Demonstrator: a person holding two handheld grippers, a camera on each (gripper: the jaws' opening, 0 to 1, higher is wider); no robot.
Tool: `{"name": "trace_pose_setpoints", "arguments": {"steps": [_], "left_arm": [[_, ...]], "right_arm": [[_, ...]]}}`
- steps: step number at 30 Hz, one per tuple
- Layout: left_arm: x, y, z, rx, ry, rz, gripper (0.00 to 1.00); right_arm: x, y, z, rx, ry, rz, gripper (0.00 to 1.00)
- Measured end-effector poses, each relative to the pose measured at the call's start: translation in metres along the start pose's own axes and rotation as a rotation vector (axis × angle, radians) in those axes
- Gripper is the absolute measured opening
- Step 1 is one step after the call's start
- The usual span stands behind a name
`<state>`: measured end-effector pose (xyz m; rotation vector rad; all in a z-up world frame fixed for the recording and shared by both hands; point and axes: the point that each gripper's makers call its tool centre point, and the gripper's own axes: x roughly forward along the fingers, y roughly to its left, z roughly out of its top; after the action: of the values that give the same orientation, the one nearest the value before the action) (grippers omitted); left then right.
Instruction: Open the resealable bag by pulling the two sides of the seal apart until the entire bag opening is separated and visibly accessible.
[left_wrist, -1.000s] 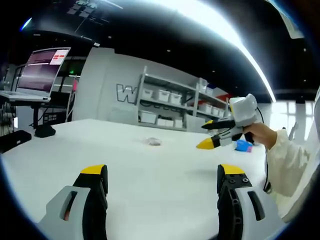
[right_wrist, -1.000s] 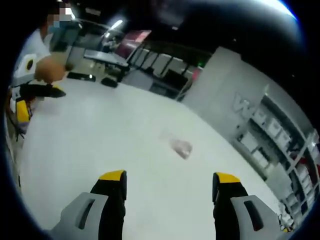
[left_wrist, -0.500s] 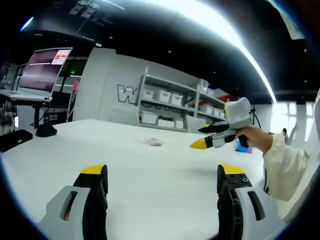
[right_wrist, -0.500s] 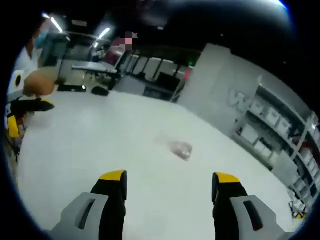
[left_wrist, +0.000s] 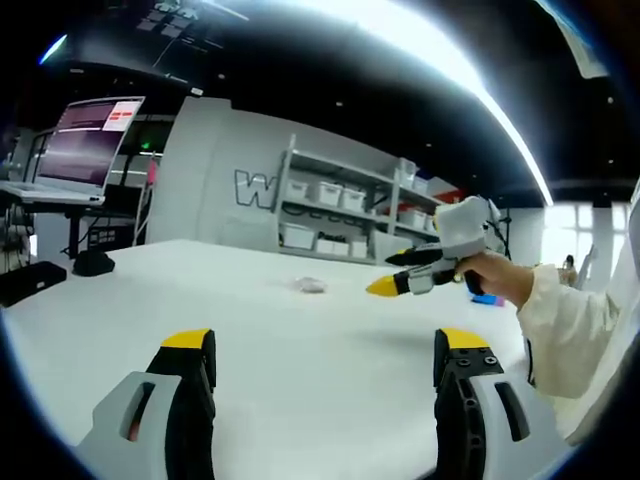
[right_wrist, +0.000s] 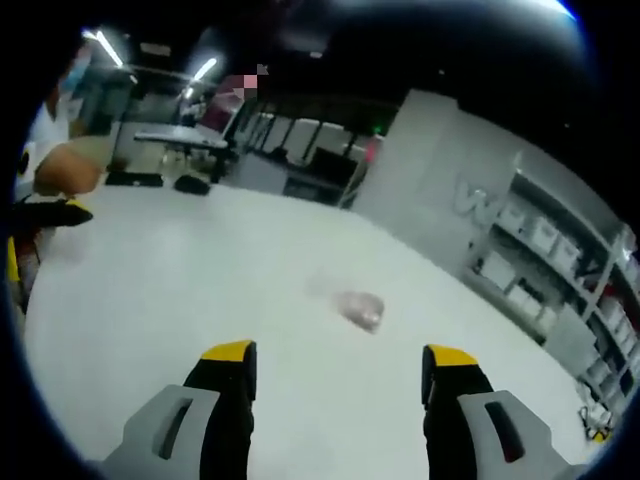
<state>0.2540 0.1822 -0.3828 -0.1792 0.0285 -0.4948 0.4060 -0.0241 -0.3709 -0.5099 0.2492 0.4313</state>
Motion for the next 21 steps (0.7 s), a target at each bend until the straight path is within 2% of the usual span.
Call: {"name": "trace_pose_setpoints", "arguments": {"steps": [6,14,17,21], "left_arm": [[-0.001,0.002,0.001,-0.001,-0.006,0.006,0.89],[-0.002,0.000,0.001,0.000,-0.006,0.003,0.89],[-0.003,0.002,0.002,-0.001,-0.008,0.008,0.89],[-0.003,0.003,0.001,0.000,-0.006,0.008,0.89]], "right_arm": [[0.005,0.001,0.000,-0.006,0.007,0.001,0.66],[0.017,-0.003,0.009,0.002,-0.015,-0.028,0.65],[0.023,-0.001,0.009,-0.013,-0.010,-0.029,0.65],[0.029,0.001,0.003,-0.076,0.021,-0.035,0.65]]}}
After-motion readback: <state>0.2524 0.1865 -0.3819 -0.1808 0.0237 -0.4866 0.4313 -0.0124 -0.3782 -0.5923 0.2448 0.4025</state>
